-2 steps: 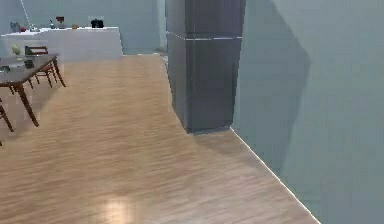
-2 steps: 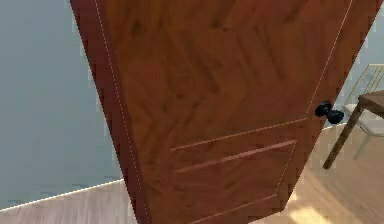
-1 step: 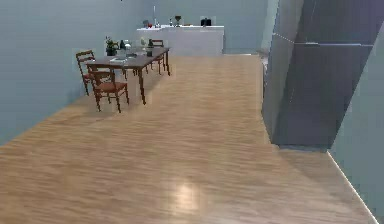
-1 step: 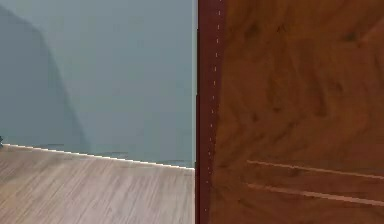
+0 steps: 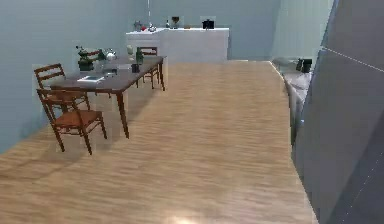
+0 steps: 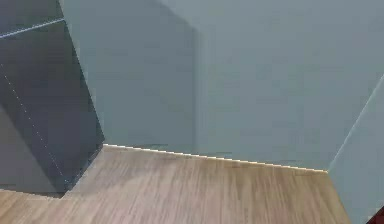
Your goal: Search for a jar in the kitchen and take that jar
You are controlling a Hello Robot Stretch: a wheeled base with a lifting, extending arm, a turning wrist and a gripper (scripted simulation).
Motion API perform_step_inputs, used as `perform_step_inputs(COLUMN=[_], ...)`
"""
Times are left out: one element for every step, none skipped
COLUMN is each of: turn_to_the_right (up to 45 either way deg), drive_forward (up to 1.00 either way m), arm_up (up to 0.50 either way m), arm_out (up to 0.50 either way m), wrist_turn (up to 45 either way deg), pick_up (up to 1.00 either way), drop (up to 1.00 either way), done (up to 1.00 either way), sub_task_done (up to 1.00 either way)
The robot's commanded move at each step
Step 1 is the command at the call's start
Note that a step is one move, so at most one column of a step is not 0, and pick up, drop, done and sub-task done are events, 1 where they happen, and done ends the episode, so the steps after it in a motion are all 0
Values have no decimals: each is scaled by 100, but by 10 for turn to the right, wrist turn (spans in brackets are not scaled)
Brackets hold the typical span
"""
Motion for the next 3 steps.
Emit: perform_step_inputs(turn_to_the_right=[0, 0, 0], drive_forward=[100, 100, 100], arm_up=[0, 0, 0], arm_out=[0, 0, 0], wrist_turn=[0, 0, 0], pick_up=[0, 0, 0], drop=[0, 0, 0], done=[0, 0, 0], sub_task_done=[0, 0, 0])
